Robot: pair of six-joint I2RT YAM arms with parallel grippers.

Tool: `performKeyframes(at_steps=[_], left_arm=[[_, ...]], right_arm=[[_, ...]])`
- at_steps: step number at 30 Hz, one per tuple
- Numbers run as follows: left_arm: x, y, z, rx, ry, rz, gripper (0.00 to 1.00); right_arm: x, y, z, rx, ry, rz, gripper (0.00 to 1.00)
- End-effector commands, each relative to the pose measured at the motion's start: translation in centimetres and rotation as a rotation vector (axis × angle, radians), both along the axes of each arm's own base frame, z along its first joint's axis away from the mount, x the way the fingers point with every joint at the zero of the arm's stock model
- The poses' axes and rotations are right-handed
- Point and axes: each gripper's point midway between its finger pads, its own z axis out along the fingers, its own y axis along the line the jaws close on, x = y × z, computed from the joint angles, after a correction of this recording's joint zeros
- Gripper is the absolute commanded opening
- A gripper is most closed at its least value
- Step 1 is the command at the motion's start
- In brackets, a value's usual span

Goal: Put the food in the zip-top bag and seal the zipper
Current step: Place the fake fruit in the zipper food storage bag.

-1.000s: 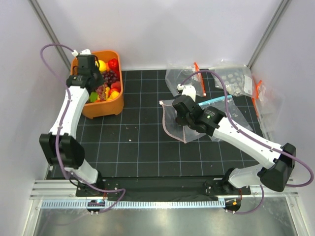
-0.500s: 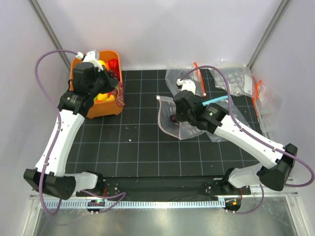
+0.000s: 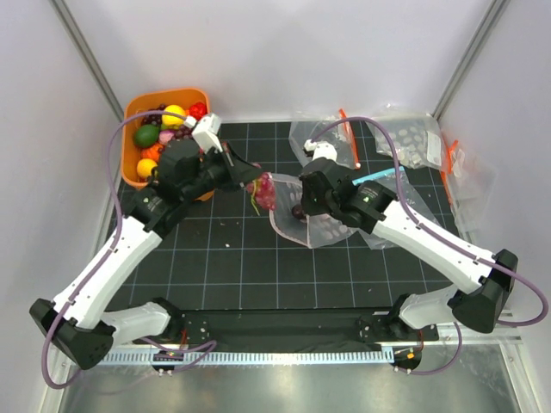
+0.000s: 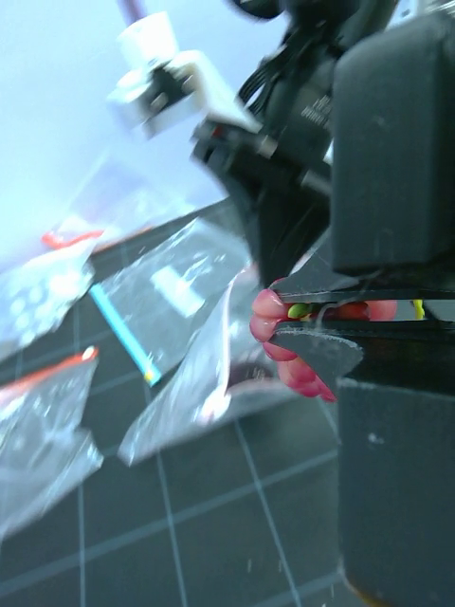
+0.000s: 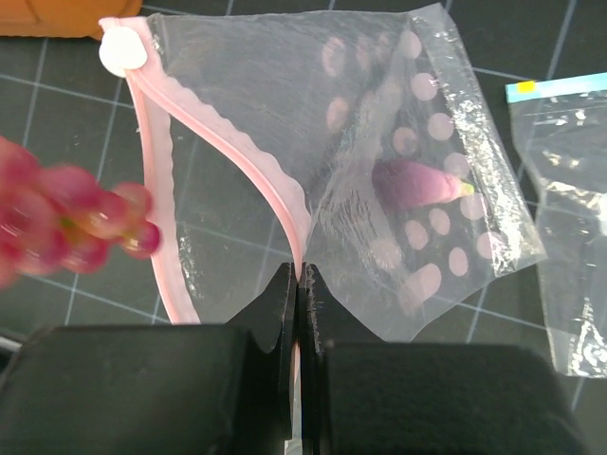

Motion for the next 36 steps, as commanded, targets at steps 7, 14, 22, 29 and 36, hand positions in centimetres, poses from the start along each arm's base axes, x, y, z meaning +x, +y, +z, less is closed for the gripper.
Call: performKeyframes(at_steps=[7, 14, 22, 29, 36], left_arm=[[-2.4, -5.7, 3.0, -0.169, -0.087, -0.127, 0.01], [-2.8, -8.6, -0.7, -0.139, -0.032, -0.155, 0.0], [-1.5, -7.9, -6.5, -0.036, 0.031, -0.073, 0.01], [-1.9, -10.3, -11.4, 0.072, 0.109, -0.108, 0.02], [-2.8, -11.7, -15.9, 0.243, 0.159, -0.095, 0.17]], right_arm=[[-0.5, 1.9, 1.8, 0.172, 0.0, 0.036, 0.01], [-0.9, 1.2, 3.3, 0.232, -0.02, 0.016, 0.01], [-1.1, -0.2, 3.7, 0.232, -0.029, -0.011, 0.01], [-1.4, -0.8, 2.9, 0.198, -0.017, -0.014, 0.01], [-1.8, -2.1, 4.2, 0.194, -0.054, -0.025, 0.01]])
